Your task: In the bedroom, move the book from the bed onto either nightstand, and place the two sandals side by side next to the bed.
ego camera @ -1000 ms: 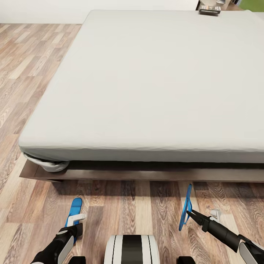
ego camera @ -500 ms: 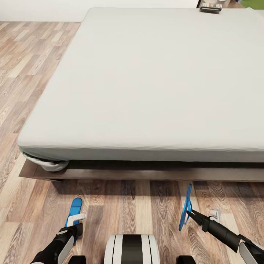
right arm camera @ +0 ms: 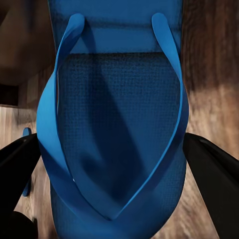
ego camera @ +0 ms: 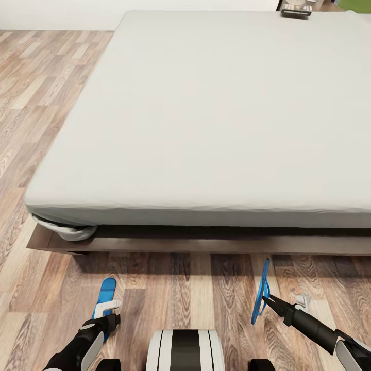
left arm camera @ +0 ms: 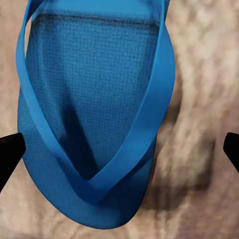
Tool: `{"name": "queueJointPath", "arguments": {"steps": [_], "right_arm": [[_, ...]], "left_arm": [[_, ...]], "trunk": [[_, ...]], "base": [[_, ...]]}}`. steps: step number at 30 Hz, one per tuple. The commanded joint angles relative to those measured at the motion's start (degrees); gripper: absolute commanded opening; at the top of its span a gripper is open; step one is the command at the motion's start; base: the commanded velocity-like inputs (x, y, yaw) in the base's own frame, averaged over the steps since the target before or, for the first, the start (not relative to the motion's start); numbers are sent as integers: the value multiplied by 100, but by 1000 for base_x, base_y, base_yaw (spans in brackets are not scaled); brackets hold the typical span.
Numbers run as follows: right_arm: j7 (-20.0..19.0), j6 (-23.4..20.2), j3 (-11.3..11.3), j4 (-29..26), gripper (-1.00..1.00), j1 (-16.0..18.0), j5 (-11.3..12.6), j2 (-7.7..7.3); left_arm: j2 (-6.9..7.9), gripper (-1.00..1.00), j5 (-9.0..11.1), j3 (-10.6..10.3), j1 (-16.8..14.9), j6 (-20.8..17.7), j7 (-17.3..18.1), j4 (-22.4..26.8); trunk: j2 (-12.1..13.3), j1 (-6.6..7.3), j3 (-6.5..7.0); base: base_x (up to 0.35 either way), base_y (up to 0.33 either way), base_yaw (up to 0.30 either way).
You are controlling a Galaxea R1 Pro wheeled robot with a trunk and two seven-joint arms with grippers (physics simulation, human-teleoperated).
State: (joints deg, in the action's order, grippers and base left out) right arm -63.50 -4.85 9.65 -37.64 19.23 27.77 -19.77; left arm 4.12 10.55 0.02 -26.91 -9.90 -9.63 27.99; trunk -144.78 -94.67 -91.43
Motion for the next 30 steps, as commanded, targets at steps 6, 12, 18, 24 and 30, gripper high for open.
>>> {"name": "queueJointPath", "arguments": {"steps": [6,12,18,24,30], "right_arm": [[-22,-51,2,2,-100,2,35,-1],[-22,-51,2,4,-100,2,35,-1],[-22,-51,2,7,-100,2,35,-1],[-22,-51,2,8,-100,2,35,-1],[-22,-51,2,7,-100,2,35,-1]], "left_arm": [[1,100,53,-6,1,-38,-27,12],[1,100,51,-10,1,-39,-30,13],[1,100,45,-9,1,-35,-36,13],[1,100,43,-10,1,-34,-39,7],[1,100,44,-11,1,-31,-37,5]], "trunk": [[-1,1,-3],[6,14,108],[6,14,108],[6,14,108],[6,14,108]], "base": [[0,0,0],[0,0,0],[0,0,0],[-7,0,0],[-216,0,0]]}}
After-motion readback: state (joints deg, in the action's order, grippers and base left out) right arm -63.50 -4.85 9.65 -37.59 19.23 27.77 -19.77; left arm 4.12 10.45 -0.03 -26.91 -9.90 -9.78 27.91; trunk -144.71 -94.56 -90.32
